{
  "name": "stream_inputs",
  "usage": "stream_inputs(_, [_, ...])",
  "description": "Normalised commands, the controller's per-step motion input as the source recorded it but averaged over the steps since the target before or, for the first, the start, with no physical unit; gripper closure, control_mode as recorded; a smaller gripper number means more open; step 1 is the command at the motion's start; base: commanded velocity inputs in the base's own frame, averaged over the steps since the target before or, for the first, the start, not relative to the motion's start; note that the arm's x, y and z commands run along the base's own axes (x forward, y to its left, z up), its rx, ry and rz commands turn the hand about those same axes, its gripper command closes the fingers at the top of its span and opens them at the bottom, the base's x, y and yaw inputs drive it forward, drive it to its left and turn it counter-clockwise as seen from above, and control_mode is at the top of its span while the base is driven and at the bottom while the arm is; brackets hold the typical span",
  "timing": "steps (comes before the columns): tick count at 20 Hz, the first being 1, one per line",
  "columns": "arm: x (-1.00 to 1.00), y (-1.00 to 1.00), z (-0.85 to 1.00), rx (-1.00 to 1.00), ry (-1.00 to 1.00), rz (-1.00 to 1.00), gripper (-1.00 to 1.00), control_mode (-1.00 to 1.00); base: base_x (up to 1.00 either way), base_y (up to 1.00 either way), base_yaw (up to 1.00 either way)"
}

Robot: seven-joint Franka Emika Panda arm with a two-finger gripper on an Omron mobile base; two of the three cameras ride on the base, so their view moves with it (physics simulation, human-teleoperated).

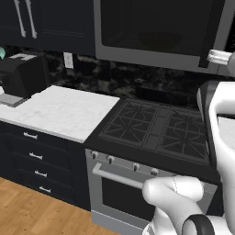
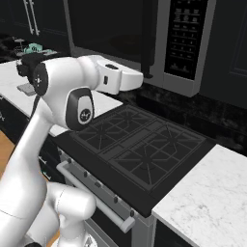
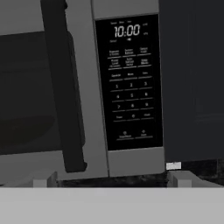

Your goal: Pick the sweet potato from the sink and place it in the bowl. Then pick the bowl and place it in the microwave. Then close the microwave door and press the start button.

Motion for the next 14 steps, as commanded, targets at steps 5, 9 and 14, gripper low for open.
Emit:
stream_inputs(5, [0.01,-0.23,0.0,0.0,0.0,0.01,1.0,-1.0,0.0,0.0,0.0])
stream_inputs(9, [0.01,-0.15,0.0,0.0,0.0,0.01,1.0,-1.0,0.0,0.0,0.0])
stream_inputs(14, [0.13,-0.17,0.0,0.0,0.0,0.02,1.0,-1.0,0.0,0.0,0.0])
